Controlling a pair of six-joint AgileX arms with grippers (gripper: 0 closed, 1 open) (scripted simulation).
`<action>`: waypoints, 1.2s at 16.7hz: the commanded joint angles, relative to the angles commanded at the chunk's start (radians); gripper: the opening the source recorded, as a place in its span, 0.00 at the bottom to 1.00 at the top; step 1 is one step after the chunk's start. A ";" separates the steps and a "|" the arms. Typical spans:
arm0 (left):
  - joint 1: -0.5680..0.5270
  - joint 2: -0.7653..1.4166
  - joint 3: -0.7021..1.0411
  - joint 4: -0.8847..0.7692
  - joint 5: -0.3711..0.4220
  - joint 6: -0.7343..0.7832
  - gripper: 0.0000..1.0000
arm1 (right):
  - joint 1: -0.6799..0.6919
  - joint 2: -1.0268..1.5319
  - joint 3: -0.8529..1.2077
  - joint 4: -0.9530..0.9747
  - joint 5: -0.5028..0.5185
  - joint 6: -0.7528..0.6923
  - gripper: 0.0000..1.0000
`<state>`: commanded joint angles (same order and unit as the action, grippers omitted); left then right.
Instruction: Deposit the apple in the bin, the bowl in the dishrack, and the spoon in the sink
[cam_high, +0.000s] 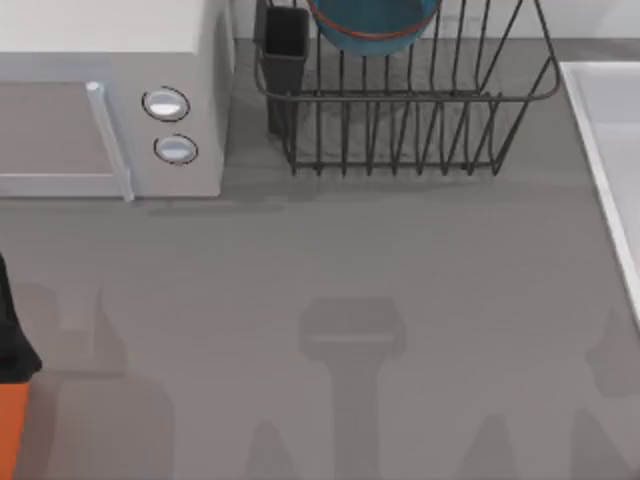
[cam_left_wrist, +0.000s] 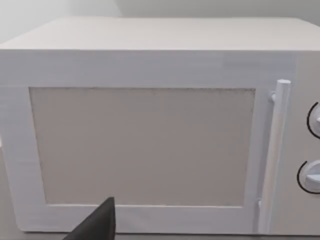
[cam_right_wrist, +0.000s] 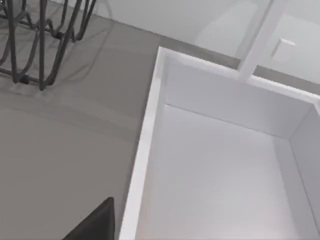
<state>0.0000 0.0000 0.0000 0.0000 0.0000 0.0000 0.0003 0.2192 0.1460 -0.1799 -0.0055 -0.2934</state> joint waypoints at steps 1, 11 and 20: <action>0.000 0.000 0.000 0.000 0.000 0.000 1.00 | -0.002 0.055 0.034 -0.046 0.000 -0.084 1.00; 0.000 0.000 0.000 0.000 0.000 0.000 1.00 | -0.026 0.697 0.404 -0.594 0.014 -1.132 1.00; 0.000 0.000 0.000 0.000 0.000 0.000 1.00 | -0.039 1.051 0.641 -0.892 0.004 -1.686 1.00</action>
<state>0.0000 0.0000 0.0000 0.0000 0.0000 0.0000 -0.0386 1.2699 0.7875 -1.0723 -0.0014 -1.9791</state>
